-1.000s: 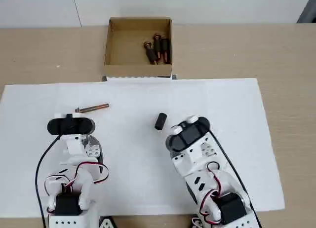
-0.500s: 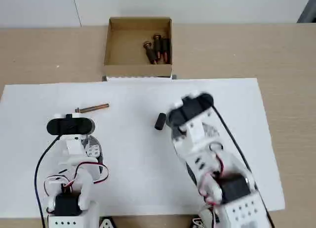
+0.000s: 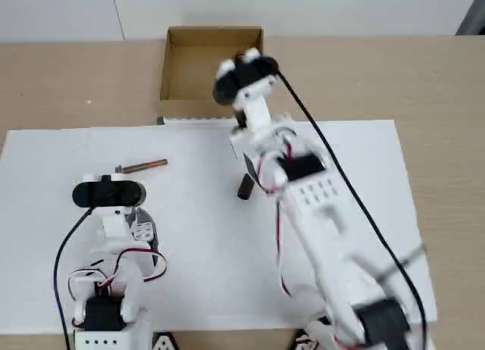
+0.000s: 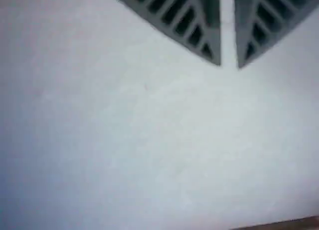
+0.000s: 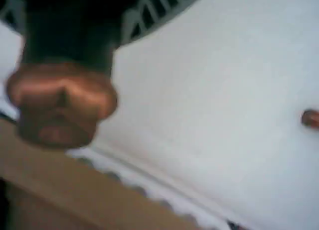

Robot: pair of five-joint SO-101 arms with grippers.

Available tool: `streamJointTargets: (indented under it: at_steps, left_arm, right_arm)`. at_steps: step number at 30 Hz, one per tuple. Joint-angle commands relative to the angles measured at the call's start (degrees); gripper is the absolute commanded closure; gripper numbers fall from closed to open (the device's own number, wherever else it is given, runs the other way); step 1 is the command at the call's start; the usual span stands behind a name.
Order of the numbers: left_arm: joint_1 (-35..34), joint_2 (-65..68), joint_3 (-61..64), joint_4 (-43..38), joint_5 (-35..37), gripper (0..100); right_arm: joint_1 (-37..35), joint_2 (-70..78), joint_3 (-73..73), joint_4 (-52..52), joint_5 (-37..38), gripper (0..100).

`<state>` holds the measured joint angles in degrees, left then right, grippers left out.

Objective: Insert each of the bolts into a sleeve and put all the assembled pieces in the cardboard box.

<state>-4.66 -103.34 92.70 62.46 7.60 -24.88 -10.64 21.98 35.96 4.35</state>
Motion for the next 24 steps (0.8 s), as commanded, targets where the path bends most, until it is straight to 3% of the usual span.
streamJointTargets:
  at_steps: [1,13,24]
  left_arm:
    - [-0.26,-0.53,0.04,-0.18,-0.44,99]
    - [-0.26,-0.53,0.04,-0.18,-0.44,99]
    - [-0.26,-0.53,0.04,-0.09,-0.44,99]
  right_arm:
    - [0.48,9.8,-15.38,-1.89,-0.26,99.5]
    - [0.48,37.76,-49.49,-1.98,-0.18,99.5]
    - [0.4,54.2,-69.1,-2.07,3.78,99.1]
